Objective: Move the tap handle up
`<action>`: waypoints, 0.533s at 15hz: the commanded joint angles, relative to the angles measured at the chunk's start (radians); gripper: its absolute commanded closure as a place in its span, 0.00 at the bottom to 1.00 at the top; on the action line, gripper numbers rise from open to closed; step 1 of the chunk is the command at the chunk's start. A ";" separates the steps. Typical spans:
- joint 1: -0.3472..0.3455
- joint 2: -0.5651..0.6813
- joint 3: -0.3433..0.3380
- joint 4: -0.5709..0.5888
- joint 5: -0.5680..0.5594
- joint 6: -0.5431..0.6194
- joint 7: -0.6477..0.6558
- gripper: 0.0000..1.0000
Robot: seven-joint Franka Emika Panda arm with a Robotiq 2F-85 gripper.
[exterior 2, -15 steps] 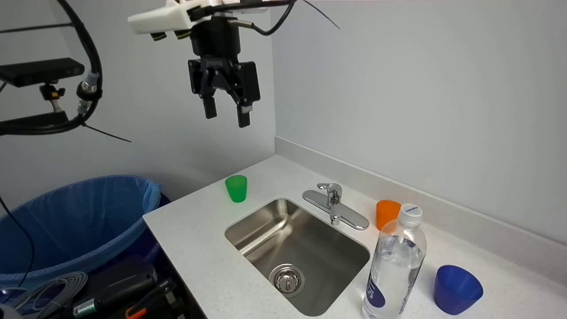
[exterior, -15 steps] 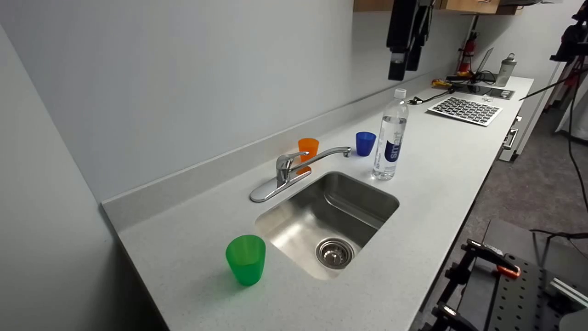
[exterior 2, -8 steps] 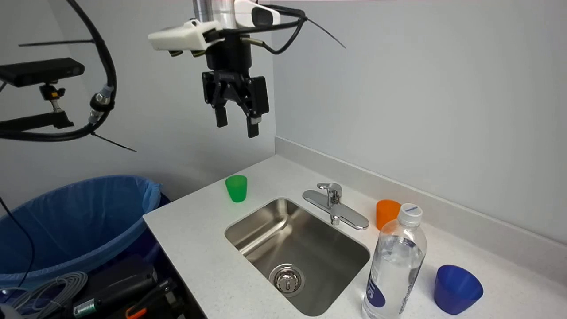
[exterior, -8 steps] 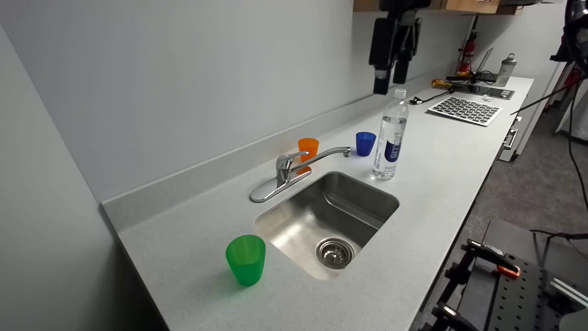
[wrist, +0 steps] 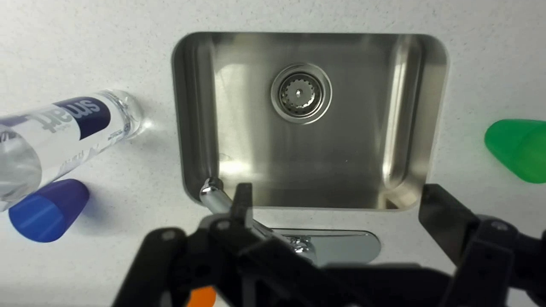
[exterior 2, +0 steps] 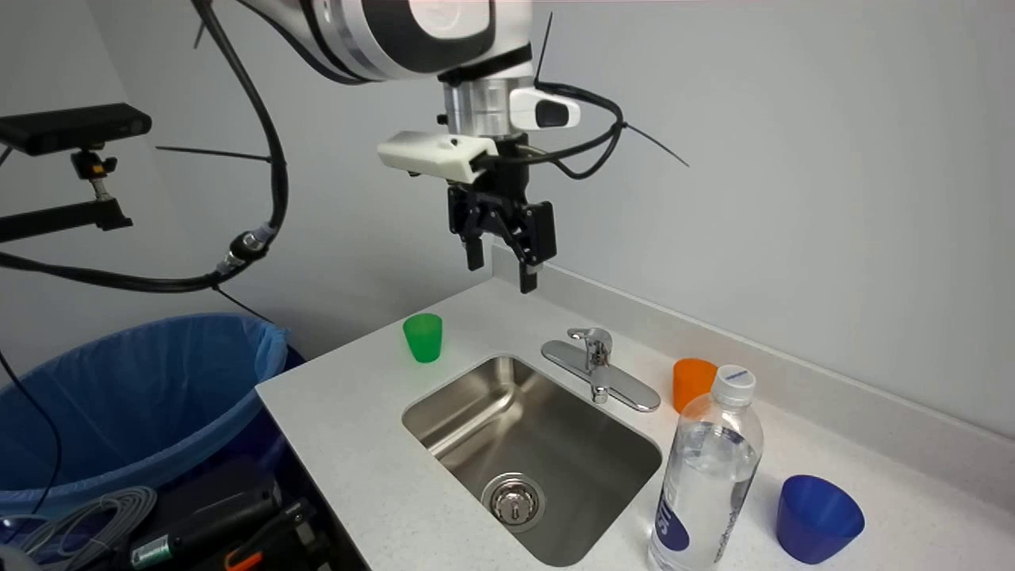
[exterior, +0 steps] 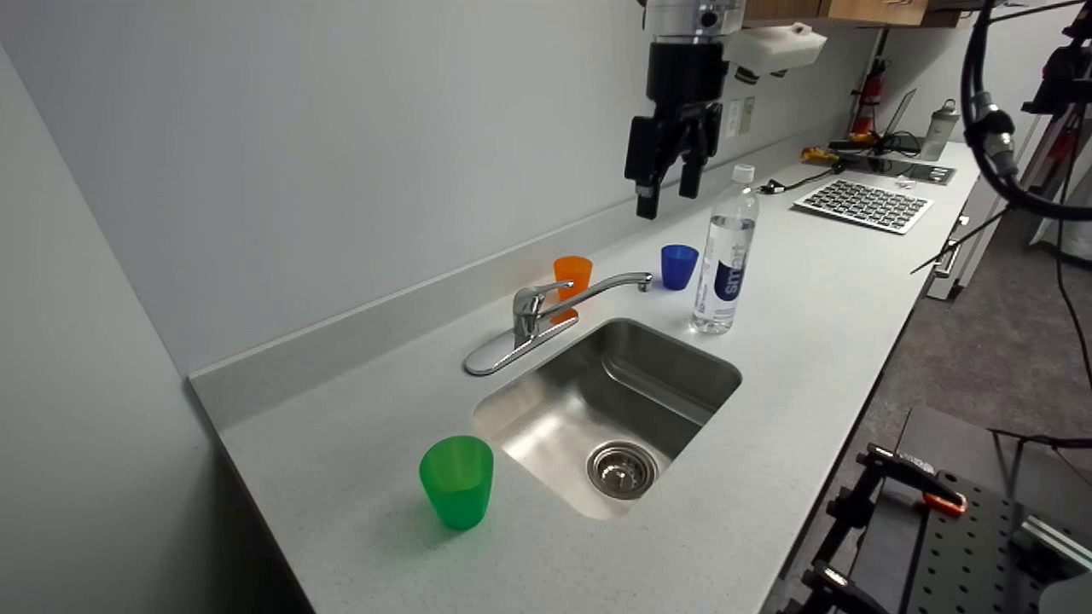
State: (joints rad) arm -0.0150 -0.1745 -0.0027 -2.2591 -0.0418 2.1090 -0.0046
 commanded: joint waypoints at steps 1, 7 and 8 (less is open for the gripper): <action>-0.003 0.136 0.010 0.070 -0.048 0.057 0.063 0.00; 0.051 0.241 0.052 0.103 -0.074 0.099 0.122 0.00; 0.062 0.246 0.059 0.104 -0.079 0.098 0.150 0.00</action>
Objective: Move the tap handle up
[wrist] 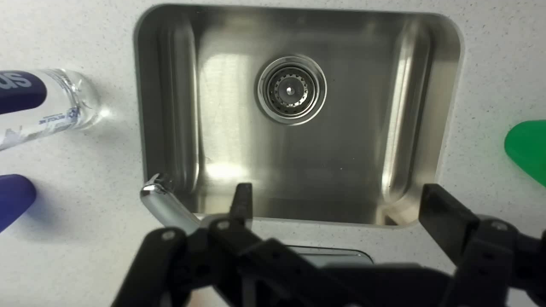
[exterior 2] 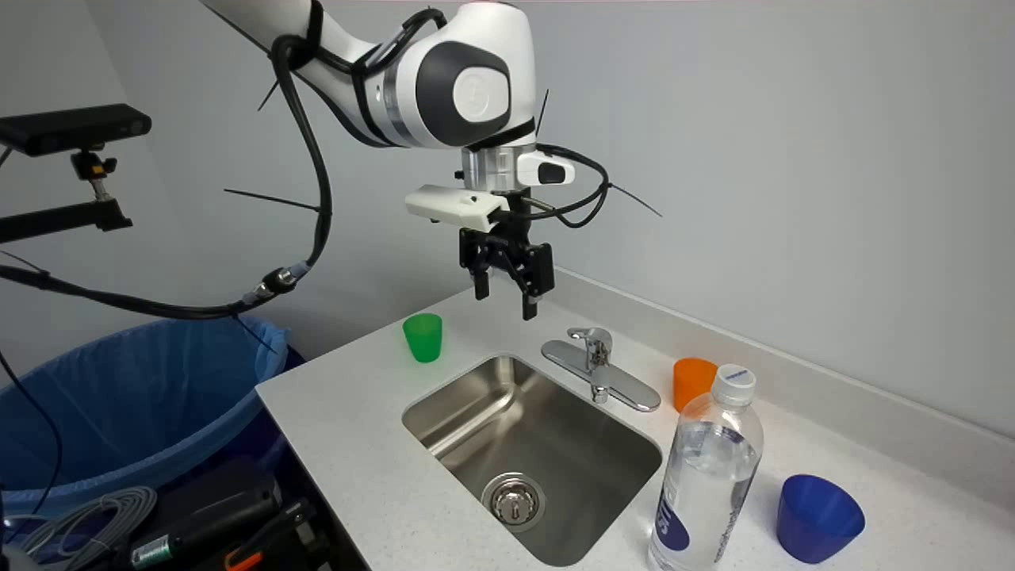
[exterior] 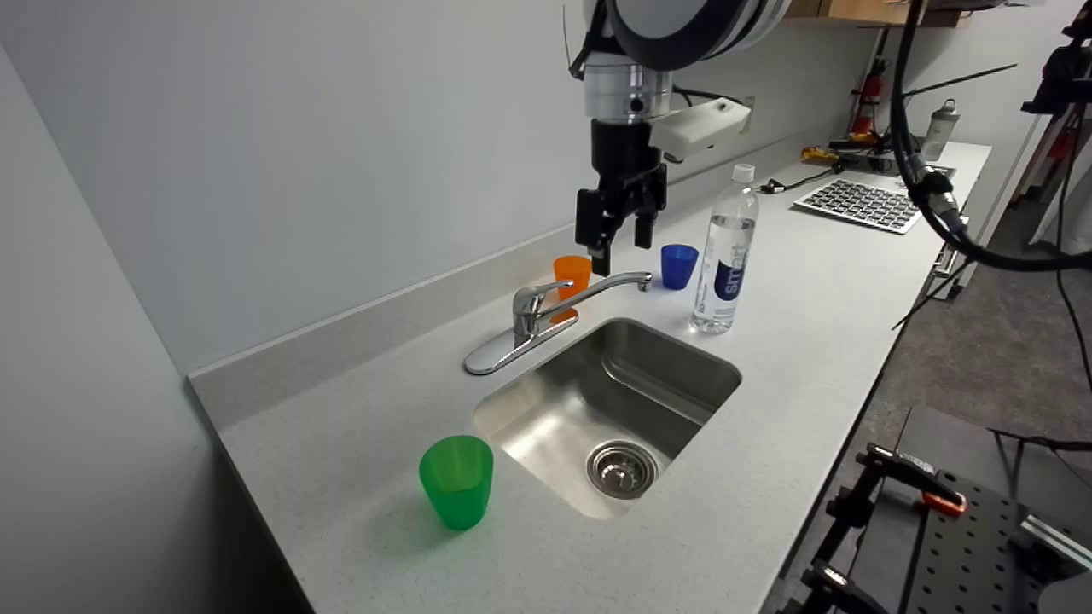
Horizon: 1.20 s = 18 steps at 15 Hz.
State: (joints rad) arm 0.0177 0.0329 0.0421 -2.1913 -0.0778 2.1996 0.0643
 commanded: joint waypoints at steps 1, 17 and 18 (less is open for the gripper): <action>0.038 0.039 0.020 0.035 -0.043 0.004 0.095 0.00; 0.041 0.106 0.010 0.065 -0.047 0.015 0.125 0.00; 0.041 0.124 0.007 0.079 -0.048 0.016 0.134 0.00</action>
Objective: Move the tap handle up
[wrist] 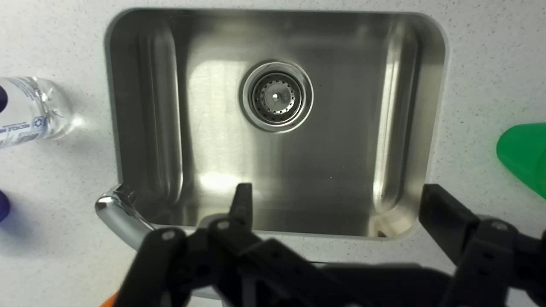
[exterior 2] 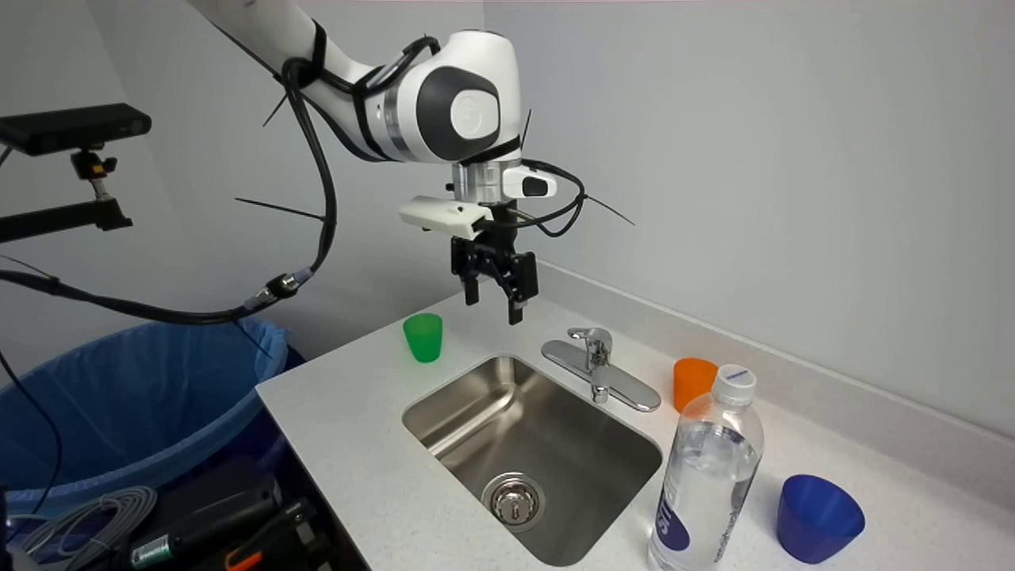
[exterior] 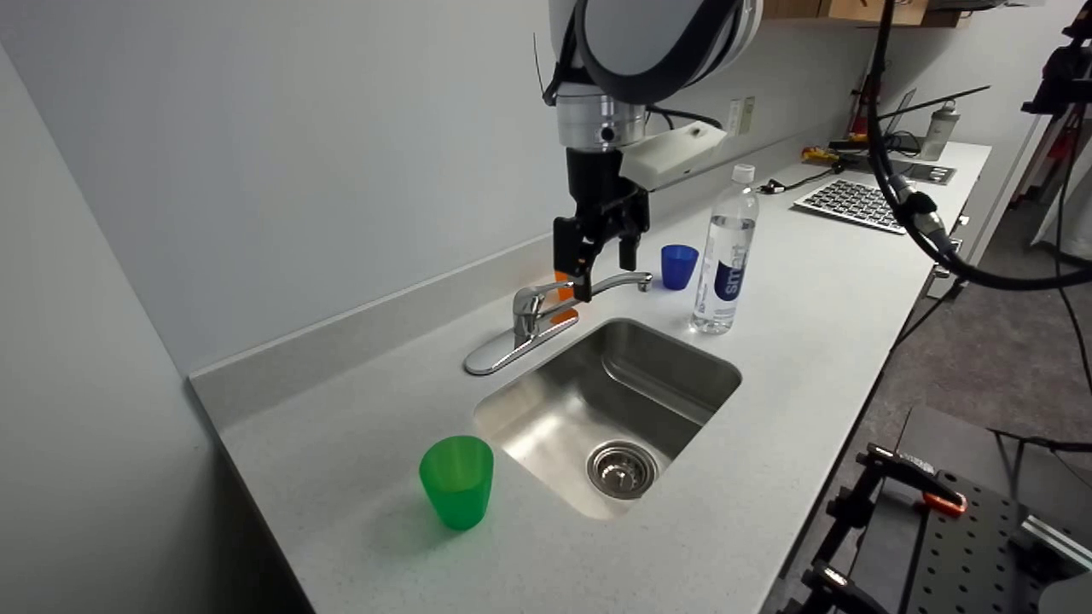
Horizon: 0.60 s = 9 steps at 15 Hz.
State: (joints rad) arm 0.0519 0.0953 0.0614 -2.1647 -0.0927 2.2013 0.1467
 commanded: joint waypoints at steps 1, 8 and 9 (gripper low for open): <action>0.007 0.078 -0.016 0.064 -0.035 0.015 0.060 0.00; 0.007 0.241 -0.057 0.219 -0.067 0.034 0.093 0.00; 0.005 0.267 -0.067 0.248 -0.070 0.033 0.088 0.00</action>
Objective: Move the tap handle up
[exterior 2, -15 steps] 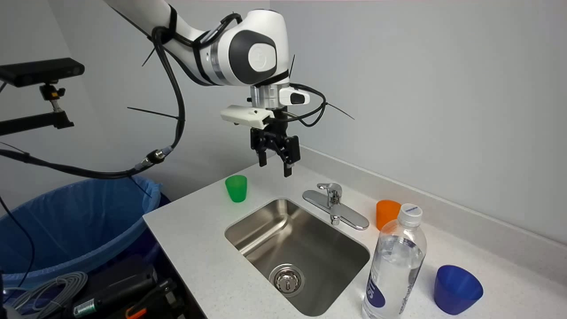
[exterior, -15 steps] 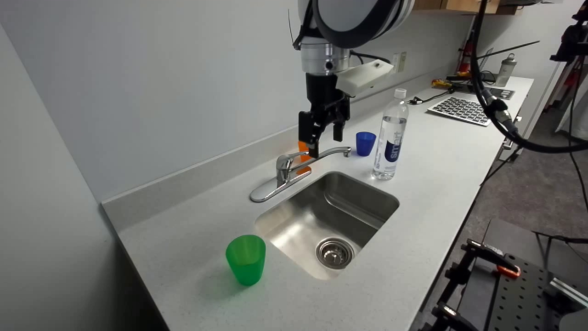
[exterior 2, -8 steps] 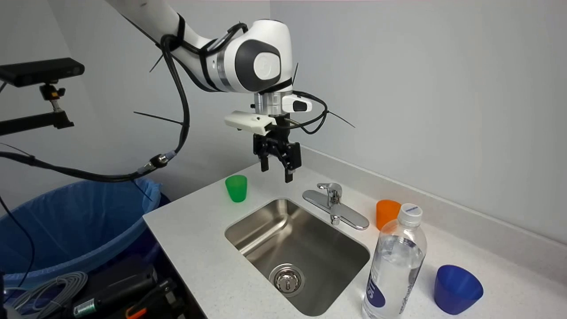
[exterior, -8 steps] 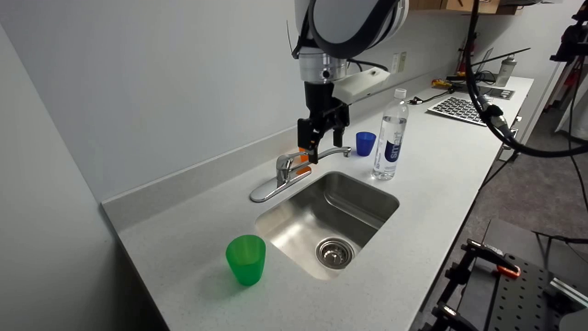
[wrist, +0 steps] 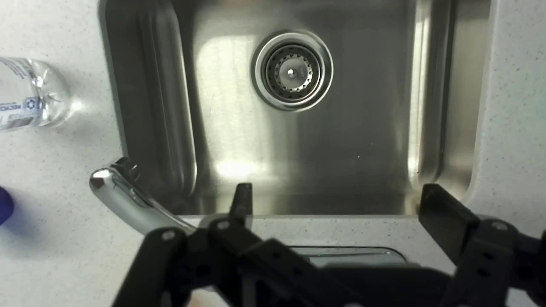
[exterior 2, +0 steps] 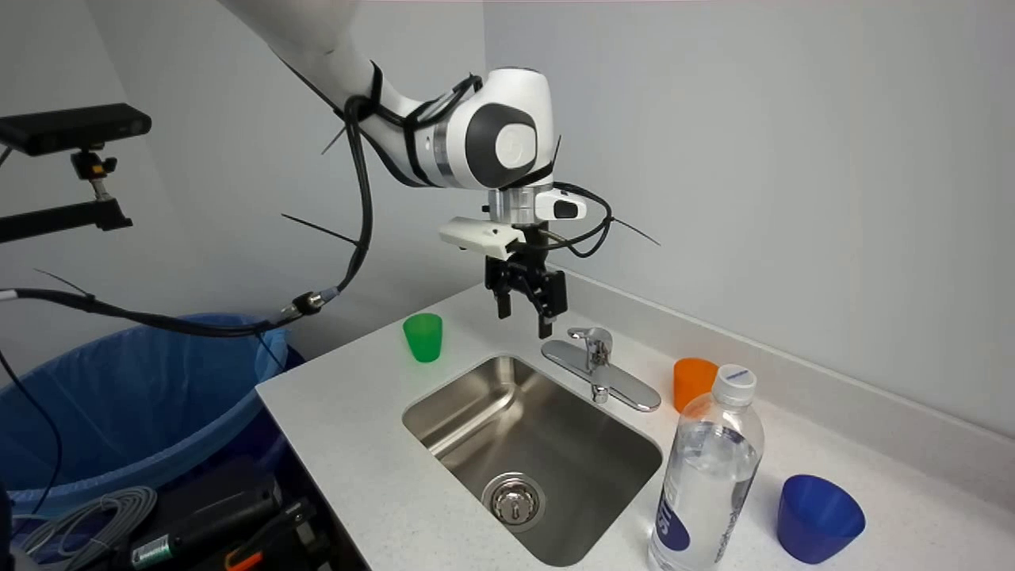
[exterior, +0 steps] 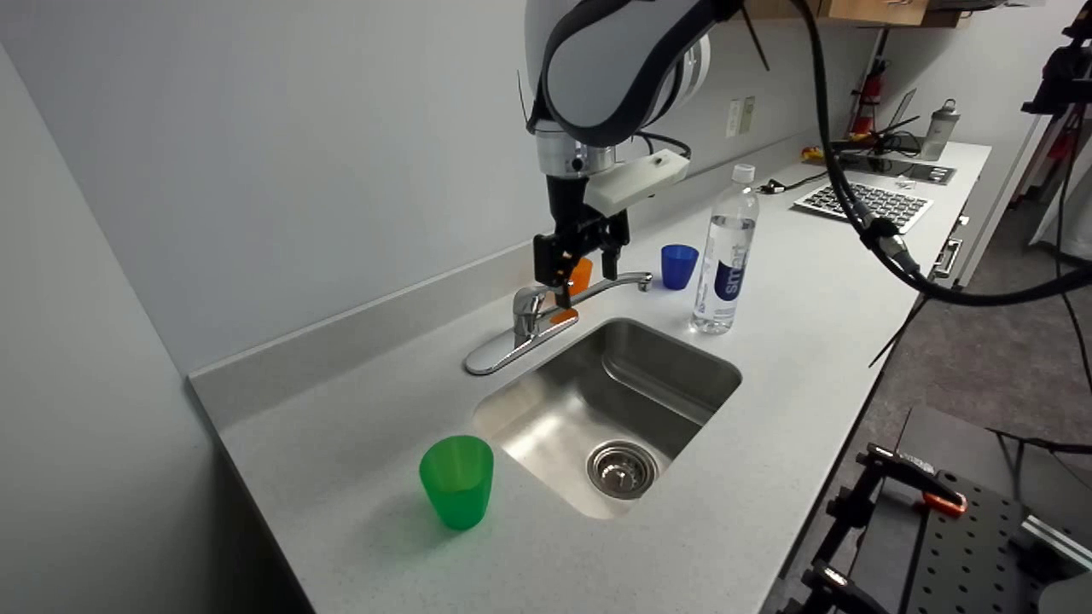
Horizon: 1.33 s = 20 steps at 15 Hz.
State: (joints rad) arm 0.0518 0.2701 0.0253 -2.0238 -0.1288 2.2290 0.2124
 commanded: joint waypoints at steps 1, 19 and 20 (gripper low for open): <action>0.008 0.117 -0.040 0.133 -0.038 0.006 0.024 0.00; -0.012 0.294 -0.068 0.362 0.010 -0.023 -0.058 0.00; -0.013 0.296 -0.065 0.364 0.019 -0.027 -0.059 0.00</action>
State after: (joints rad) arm 0.0513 0.5414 -0.0526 -1.7055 -0.1432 2.2294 0.1786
